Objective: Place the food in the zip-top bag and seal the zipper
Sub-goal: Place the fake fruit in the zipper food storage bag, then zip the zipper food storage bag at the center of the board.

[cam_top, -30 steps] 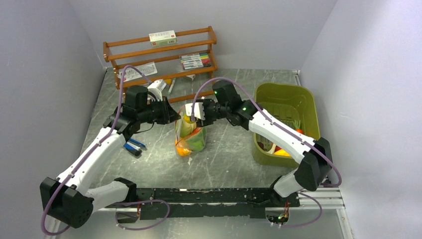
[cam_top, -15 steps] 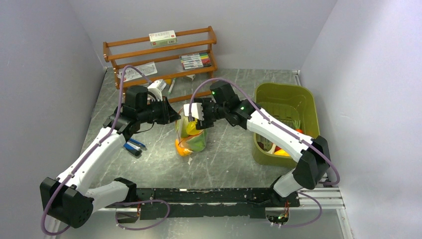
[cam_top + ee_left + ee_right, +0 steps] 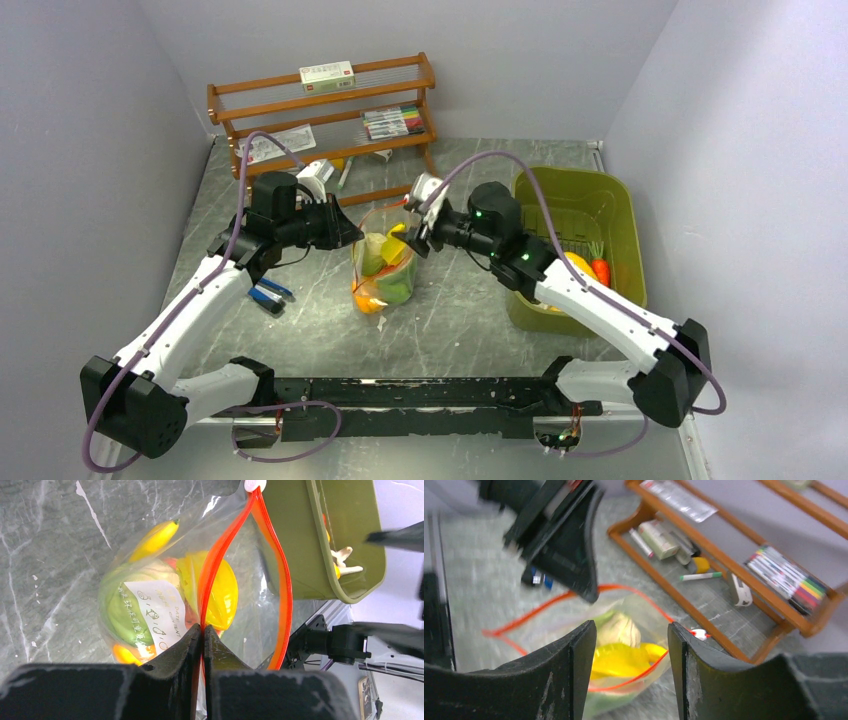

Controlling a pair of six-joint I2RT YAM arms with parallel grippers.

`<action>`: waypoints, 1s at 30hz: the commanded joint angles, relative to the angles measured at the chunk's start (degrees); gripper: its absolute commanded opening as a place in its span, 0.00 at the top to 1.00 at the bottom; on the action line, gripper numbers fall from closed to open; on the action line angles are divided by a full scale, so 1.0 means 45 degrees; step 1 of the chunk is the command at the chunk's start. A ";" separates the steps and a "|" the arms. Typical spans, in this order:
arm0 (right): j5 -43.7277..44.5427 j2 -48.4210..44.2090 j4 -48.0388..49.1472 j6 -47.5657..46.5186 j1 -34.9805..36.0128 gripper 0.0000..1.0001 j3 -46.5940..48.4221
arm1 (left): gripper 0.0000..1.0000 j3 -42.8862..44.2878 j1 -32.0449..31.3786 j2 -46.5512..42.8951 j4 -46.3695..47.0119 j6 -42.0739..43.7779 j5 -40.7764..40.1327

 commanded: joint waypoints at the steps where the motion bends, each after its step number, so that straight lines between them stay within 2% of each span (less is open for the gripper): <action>1: 0.3497 -0.0423 0.1647 0.5371 0.0016 0.47 0.0234 | 0.93 0.0315 0.0007 -0.0050 0.0467 -0.0126 0.0428; 3: 0.5228 -0.0239 0.0410 0.7834 0.0029 0.48 0.0848 | 0.93 0.0317 0.0020 -0.0031 0.0512 -0.0119 0.0544; 5: 0.5936 0.0036 -0.1046 0.9536 0.0022 0.47 0.1629 | 0.93 0.0284 0.0012 -0.0042 0.0627 -0.0096 0.0680; 12: 0.5947 0.1585 -0.3967 1.3487 0.0030 0.46 0.2839 | 0.93 -0.0024 0.0011 -0.0211 0.1145 -0.0160 0.1129; 17: 0.6398 0.2529 -0.4653 1.4005 0.0021 0.47 0.3286 | 0.93 -0.0015 0.0017 -0.0157 0.1023 -0.0044 0.1337; 24: 0.7302 0.2788 -0.5167 1.3986 0.0007 0.53 0.3766 | 0.93 -0.0158 0.0005 -0.0226 0.0973 0.0020 0.1210; 28: 0.7446 0.2834 -0.5390 1.4180 -0.0015 0.50 0.3878 | 0.93 -0.0230 0.0019 -0.0179 0.1030 -0.0031 0.1268; 30: 0.7217 0.2713 -0.5050 1.3260 -0.0075 0.49 0.3876 | 0.93 -0.0192 0.0002 -0.0137 0.0898 0.0043 0.1210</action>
